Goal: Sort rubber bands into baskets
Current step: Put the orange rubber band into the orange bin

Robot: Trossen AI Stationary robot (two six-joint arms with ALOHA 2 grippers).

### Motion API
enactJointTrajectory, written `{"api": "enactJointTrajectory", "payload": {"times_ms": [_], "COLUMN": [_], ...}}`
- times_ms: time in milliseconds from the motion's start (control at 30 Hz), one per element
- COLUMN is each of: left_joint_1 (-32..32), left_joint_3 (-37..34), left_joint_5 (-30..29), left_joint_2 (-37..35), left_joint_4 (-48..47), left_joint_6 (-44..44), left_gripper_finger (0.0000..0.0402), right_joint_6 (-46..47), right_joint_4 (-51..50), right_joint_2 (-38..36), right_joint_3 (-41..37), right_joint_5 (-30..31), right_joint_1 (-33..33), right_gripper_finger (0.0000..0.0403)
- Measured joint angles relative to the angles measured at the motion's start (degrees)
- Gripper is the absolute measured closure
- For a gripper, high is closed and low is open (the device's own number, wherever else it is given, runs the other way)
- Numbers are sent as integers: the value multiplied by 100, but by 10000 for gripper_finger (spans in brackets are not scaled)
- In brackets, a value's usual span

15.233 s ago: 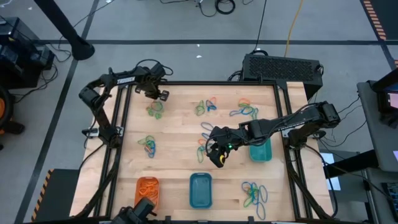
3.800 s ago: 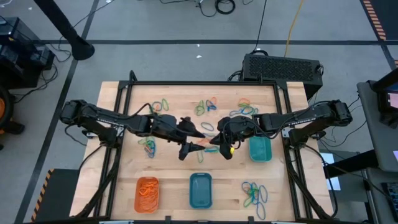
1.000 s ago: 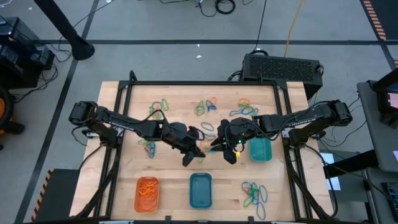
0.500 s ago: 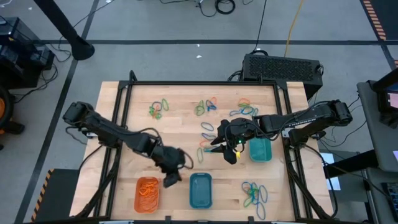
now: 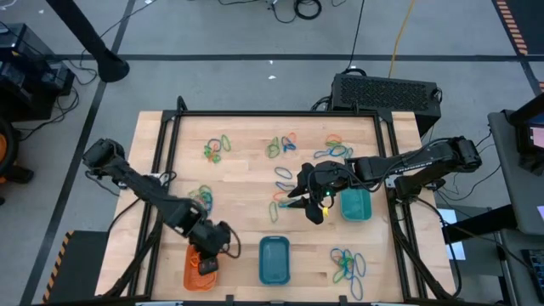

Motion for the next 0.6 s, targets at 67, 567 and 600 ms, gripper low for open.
{"api": "enactJointTrajectory", "payload": {"times_ms": [67,567,600], "left_joint_1": [-167,-839,-872], "left_joint_3": [0,-2,-2], "left_joint_5": [-2,17,17], "left_joint_2": [0,2,2], "left_joint_4": [-132,-352,-352], "left_joint_6": [-162,-871,-826], "left_gripper_finger": [400,392,388], "right_joint_6": [-33,-326,-326], "right_joint_4": [-2,-2,-2], "right_joint_2": [0,2,2], "right_joint_3": [0,0,0], "right_joint_5": [1,302,302], "right_joint_1": [0,-42,-42], "right_gripper_finger": [252,252,252]}}
